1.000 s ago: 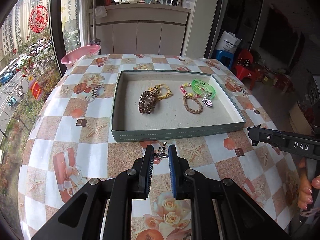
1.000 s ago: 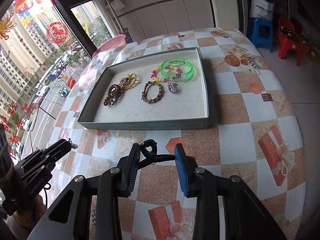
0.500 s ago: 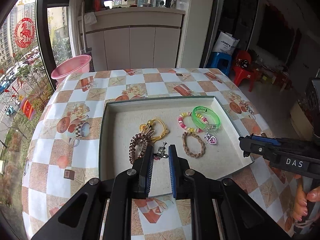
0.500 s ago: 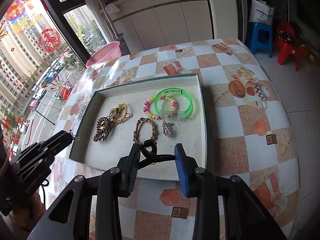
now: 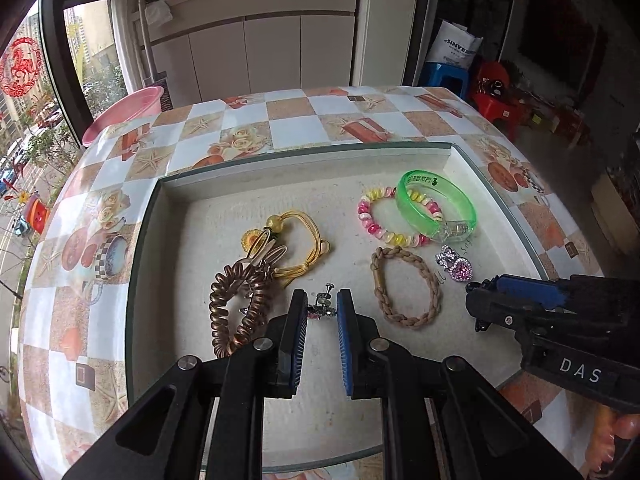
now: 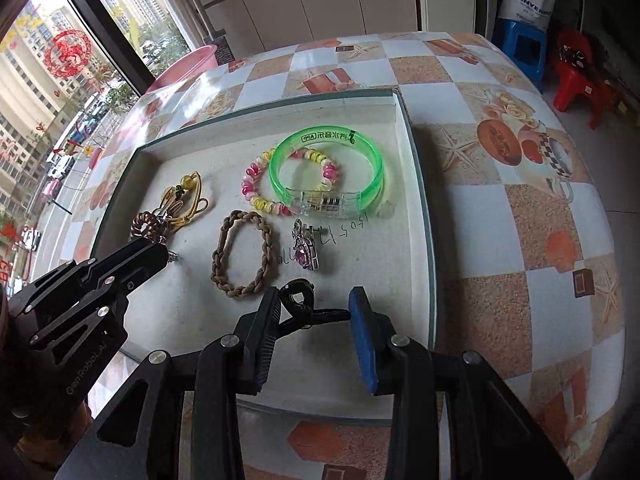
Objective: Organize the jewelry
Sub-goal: 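Carry the heart pendant with left tool while right tool carries the claw clip into the tray, then open left tool releasing the pendant while right tool releases the claw clip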
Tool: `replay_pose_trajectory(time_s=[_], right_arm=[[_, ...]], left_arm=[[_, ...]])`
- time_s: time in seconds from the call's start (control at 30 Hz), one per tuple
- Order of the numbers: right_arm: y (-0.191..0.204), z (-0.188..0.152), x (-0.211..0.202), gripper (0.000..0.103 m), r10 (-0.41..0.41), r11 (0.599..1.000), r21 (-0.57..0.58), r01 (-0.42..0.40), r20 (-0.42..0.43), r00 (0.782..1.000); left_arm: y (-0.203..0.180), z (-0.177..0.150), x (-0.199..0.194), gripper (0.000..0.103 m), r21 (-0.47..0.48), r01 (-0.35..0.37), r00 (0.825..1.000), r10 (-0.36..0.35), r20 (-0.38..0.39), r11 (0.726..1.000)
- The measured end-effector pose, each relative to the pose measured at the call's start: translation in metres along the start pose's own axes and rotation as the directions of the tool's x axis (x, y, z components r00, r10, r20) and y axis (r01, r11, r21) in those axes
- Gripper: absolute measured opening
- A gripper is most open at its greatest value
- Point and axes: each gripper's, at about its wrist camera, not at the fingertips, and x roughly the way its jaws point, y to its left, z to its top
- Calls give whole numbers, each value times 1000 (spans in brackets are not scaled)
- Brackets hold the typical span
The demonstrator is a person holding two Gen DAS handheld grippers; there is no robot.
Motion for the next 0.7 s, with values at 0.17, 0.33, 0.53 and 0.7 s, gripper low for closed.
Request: replay_pose_trajectory(time_s=[0.17, 0.33, 0.53, 0.7], right_arm=[[-3, 9, 8, 38, -34, 999, 6, 34, 34, 999], [1, 4, 6, 39, -48, 999, -17, 49, 61, 997], [2, 4, 5, 47, -24, 1000, -13, 25, 58, 998], [4, 4, 4, 54, -2, 1000, 2, 2, 52, 999]], left_arm=[[1, 2, 11, 28, -12, -28, 1000, 28, -11, 1000], [2, -2, 18, 28, -3, -51, 998, 51, -26, 999], [0, -4, 17, 28, 5, -60, 998, 60, -24, 998], [1, -4, 16, 28, -6, -57, 998, 56, -29, 998]])
